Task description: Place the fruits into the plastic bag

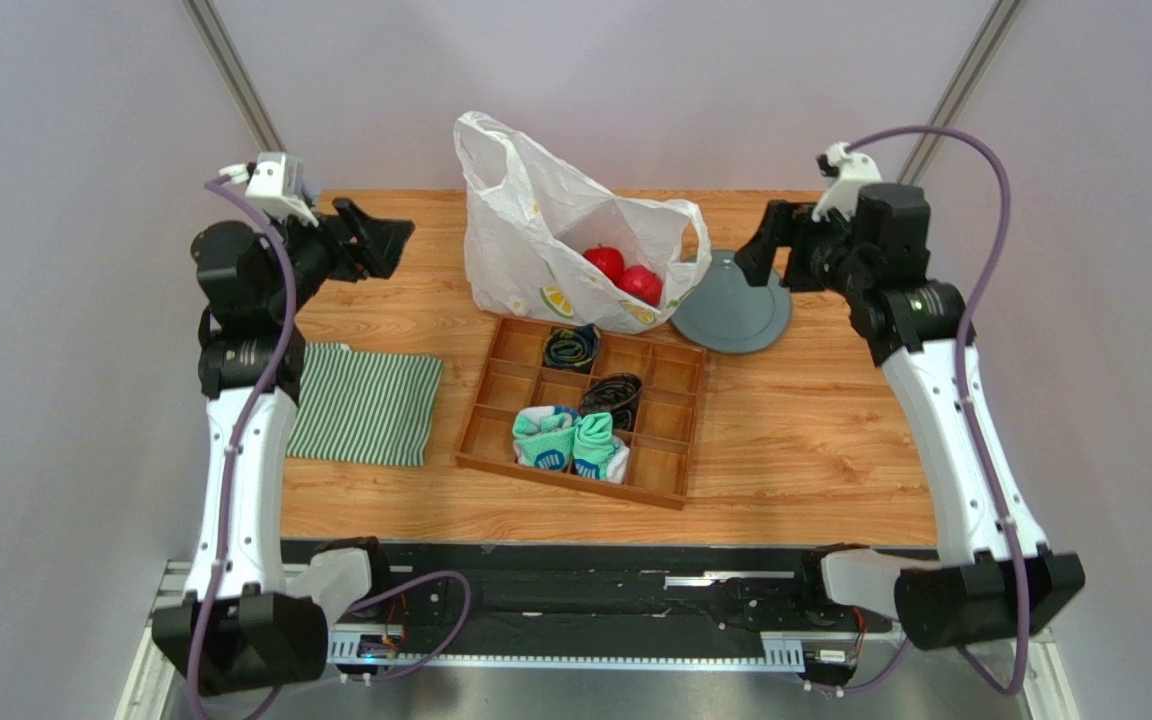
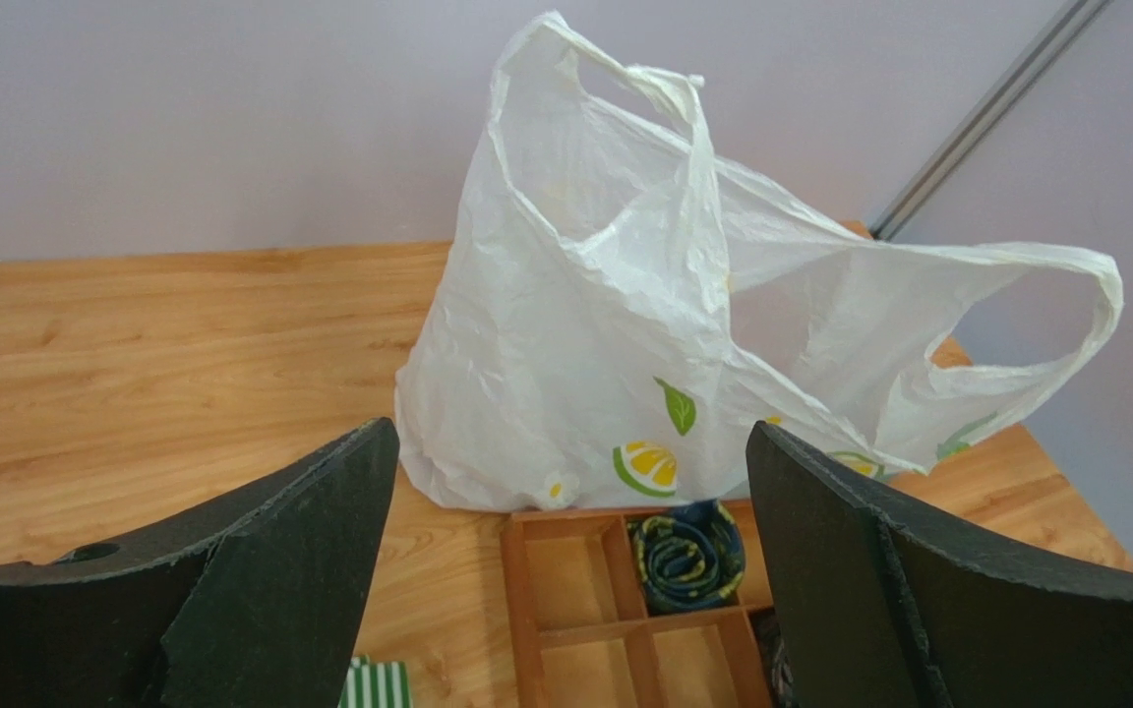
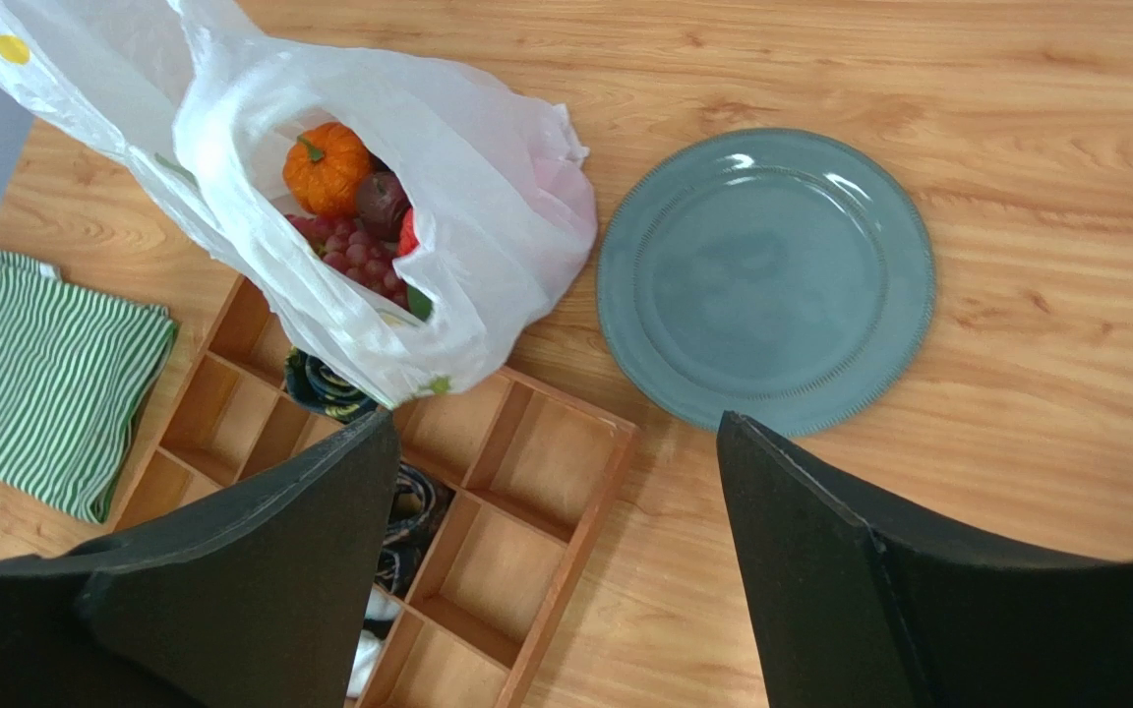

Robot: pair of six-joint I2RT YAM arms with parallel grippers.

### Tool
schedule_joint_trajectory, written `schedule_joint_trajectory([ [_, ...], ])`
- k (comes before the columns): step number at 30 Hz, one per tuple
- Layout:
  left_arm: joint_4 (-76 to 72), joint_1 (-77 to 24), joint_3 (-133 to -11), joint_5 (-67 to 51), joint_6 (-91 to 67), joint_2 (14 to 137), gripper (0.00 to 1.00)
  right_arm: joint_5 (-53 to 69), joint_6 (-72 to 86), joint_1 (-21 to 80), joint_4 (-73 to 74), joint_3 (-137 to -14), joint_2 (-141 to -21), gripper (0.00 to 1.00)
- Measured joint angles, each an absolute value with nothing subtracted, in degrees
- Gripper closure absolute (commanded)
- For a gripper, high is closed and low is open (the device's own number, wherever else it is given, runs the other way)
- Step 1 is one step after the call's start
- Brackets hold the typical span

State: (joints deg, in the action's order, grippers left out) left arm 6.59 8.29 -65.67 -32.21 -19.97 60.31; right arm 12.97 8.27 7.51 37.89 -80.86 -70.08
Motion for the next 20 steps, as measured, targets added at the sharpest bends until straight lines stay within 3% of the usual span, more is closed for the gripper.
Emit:
schedule_joint_trajectory([
  [7,8.88,8.29,-56.49,-32.36,-17.8,48.34,0.01,5.1,11.14,6.02,28.86,-63.7,-52.18,0.16],
  [20,12.64,8.29,-54.02,-28.95,-17.41,45.04,0.01,-10.09,12.19,5.8,23.33,-48.01,-41.67,0.17],
])
